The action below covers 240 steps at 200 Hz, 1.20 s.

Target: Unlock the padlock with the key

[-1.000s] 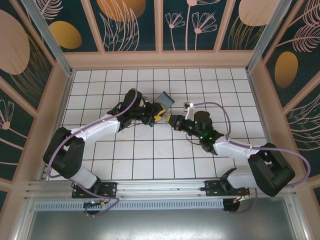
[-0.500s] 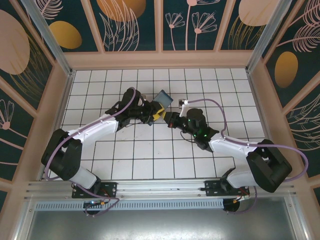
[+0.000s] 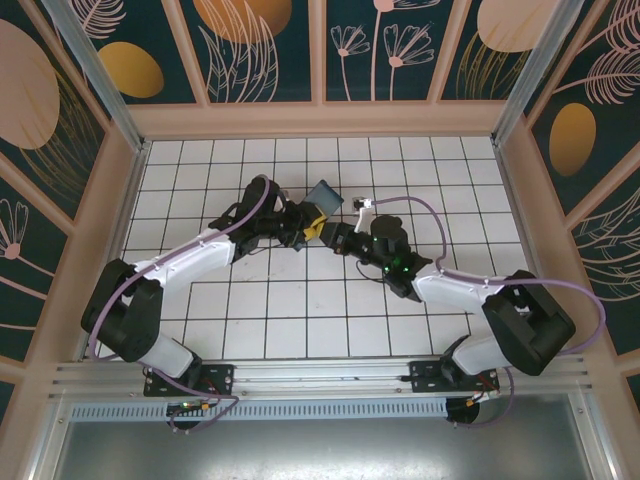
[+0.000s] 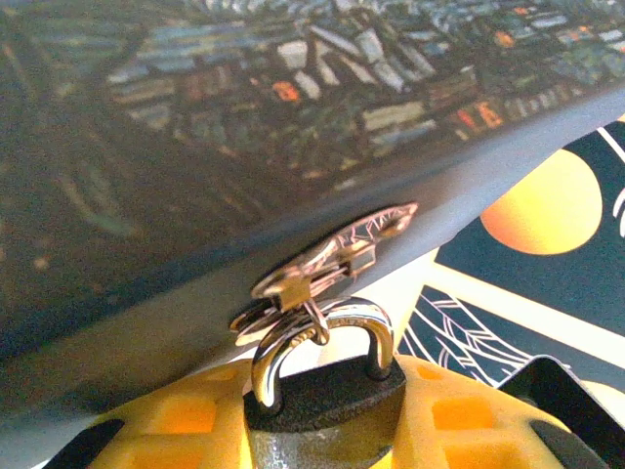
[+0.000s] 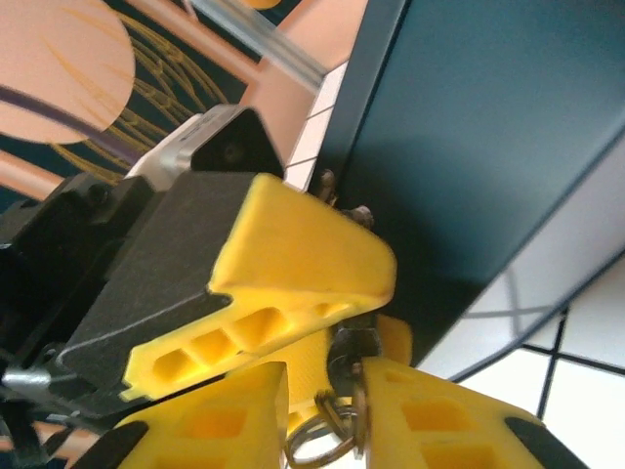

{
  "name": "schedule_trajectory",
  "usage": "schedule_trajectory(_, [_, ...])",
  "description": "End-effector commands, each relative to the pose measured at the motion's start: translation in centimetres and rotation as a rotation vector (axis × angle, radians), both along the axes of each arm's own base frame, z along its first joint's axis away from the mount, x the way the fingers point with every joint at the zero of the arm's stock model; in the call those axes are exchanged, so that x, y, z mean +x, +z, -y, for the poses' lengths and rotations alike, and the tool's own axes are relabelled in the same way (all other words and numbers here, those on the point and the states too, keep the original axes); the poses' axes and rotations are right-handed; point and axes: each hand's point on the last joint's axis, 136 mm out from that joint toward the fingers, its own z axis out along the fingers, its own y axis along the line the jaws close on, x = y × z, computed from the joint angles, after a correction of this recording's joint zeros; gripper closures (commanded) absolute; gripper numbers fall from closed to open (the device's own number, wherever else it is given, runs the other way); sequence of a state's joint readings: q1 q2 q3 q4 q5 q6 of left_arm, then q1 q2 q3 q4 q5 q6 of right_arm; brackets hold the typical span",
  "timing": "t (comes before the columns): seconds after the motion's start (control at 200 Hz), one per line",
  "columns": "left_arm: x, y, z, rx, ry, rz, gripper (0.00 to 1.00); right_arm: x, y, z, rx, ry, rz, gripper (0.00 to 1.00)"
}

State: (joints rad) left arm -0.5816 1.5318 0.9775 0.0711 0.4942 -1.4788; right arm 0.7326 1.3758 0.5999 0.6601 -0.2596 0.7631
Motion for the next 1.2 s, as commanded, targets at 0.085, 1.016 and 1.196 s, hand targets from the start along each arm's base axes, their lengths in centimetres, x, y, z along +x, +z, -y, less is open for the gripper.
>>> schedule_trajectory(0.085, [0.0, 4.0, 0.5, -0.101, -0.020, 0.084, 0.88, -2.7, 4.0, 1.0, 0.103, 0.115, 0.061, 0.65])
schedule_trajectory(1.016, [-0.9, 2.4, -0.6, 0.021, -0.076, 0.062, 0.88, -4.9, 1.1, 4.8, -0.550, 0.140, 1.046, 0.64])
schedule_trajectory(1.196, [-1.3, 1.6, -0.7, 0.026, -0.084, 0.051, 0.88, -4.4, 1.6, 4.4, -0.630, 0.031, 1.205, 0.62])
